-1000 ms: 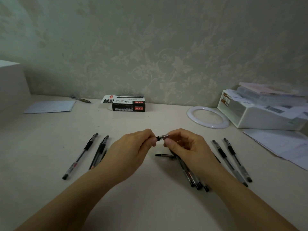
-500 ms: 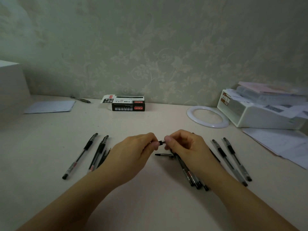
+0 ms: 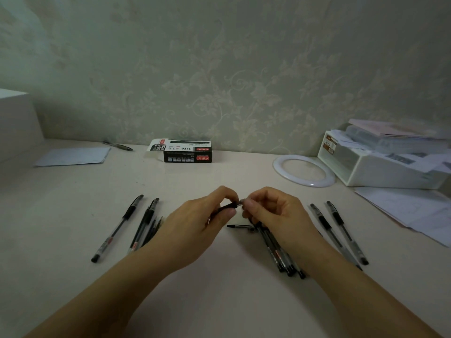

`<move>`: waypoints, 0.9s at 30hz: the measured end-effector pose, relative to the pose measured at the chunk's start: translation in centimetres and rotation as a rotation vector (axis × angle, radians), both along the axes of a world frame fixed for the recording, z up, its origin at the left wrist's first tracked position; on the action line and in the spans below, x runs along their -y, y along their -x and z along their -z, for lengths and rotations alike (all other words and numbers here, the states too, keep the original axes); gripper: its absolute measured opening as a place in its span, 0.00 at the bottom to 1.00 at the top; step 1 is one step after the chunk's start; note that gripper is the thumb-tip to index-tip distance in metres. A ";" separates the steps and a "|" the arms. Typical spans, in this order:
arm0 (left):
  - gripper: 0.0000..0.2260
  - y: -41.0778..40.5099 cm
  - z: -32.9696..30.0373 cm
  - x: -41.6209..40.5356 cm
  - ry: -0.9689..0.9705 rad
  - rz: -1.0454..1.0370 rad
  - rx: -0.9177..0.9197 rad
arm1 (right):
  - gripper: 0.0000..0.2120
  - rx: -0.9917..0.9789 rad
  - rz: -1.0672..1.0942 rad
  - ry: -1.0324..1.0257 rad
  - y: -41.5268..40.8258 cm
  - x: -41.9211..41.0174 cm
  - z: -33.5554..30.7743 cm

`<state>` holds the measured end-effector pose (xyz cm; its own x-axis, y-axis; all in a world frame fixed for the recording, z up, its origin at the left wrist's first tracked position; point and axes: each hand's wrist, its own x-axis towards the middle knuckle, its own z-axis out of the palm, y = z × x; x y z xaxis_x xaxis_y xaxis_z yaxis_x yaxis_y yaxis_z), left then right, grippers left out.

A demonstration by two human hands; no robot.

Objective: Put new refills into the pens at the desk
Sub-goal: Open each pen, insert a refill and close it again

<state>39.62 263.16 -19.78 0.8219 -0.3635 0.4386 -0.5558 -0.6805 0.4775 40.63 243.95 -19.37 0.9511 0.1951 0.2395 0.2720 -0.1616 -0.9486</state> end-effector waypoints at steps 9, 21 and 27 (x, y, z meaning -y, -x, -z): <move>0.04 0.2 0.0 0.2 -0.012 0.010 0.011 | 0.01 0.000 0.003 0.012 0.1 -0.1 0.1; 0.11 -0.1 0.1 -0.1 0.008 -0.046 0.024 | 0.03 0.201 0.219 0.305 -0.5 1.3 -0.2; 0.12 -0.1 0.0 -0.1 0.007 -0.055 0.023 | 0.08 0.455 0.022 0.891 -0.1 0.5 0.8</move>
